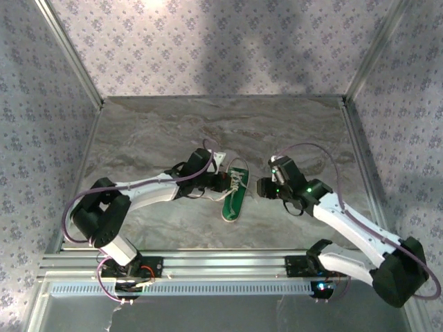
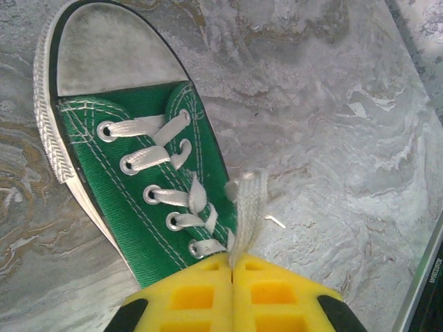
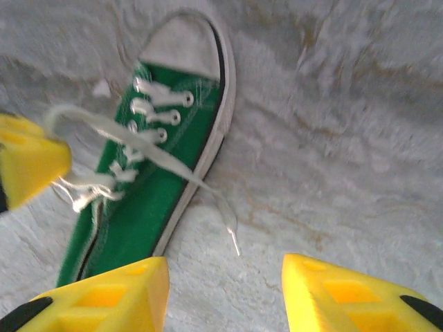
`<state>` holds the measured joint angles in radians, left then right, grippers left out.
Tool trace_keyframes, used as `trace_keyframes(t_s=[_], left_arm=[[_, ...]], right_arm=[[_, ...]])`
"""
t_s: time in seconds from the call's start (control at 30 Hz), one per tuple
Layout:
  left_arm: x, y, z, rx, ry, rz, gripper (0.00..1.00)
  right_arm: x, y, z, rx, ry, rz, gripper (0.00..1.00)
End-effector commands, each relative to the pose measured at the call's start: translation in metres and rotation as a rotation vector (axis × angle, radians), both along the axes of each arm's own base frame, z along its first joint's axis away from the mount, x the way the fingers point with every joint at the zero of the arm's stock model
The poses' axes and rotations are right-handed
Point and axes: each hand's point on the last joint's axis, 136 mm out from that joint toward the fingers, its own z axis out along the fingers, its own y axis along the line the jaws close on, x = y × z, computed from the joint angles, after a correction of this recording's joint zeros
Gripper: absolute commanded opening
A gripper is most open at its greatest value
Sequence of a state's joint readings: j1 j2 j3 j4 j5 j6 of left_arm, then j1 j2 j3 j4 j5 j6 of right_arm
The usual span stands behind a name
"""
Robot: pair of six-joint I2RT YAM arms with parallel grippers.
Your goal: Tie the shoes
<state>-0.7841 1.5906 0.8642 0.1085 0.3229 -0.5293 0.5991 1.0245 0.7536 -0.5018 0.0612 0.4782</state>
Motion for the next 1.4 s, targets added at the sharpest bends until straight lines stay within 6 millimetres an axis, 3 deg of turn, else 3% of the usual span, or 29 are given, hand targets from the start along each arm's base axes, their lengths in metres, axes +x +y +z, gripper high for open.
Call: trace_keyframes(t_s=[0.0, 0.13, 0.37, 0.4, 0.53, 0.67, 0.97, 1.13, 1.37], left_arm=[[-0.007, -0.008, 0.015, -0.023, -0.055, -0.008, 0.0], [-0.013, -0.009, 0.012, 0.082, -0.222, -0.008, 0.0], [-0.017, -0.017, 0.021, 0.158, -0.482, -0.097, 0.0], [-0.02, -0.019, 0.023, 0.155, -0.508, -0.138, 0.0], [-0.03, -0.021, 0.027, 0.175, -0.603, -0.263, 0.0], [-0.056, -0.024, 0.019, 0.182, -0.721, -0.49, 0.0], [-0.047, -0.013, -0.006, 0.394, -0.77, -0.574, 0.0], [-0.063, -0.013, -0.022, 0.472, -0.857, -0.722, 0.0], [-0.062, -0.011, -0.036, 0.578, -0.861, -0.775, 0.0]], right_arm=[[0.023, -0.012, 0.019, 0.013, -0.046, -0.055, 0.48], [0.05, -0.006, 0.025, 0.126, 0.042, -0.063, 0.52], [0.104, 0.015, 0.031, 0.167, 0.134, -0.025, 0.45], [0.116, 0.021, 0.04, 0.179, 0.117, -0.01, 0.45], [0.141, 0.046, 0.043, 0.19, 0.13, 0.072, 0.44], [0.151, 0.083, 0.043, 0.212, 0.149, 0.236, 0.44], [0.13, 0.18, 0.002, 0.183, 0.331, 0.61, 0.45], [0.114, 0.215, -0.015, 0.073, 0.331, 0.723, 0.45], [0.081, 0.243, -0.042, -0.141, 0.318, 0.867, 0.44]])
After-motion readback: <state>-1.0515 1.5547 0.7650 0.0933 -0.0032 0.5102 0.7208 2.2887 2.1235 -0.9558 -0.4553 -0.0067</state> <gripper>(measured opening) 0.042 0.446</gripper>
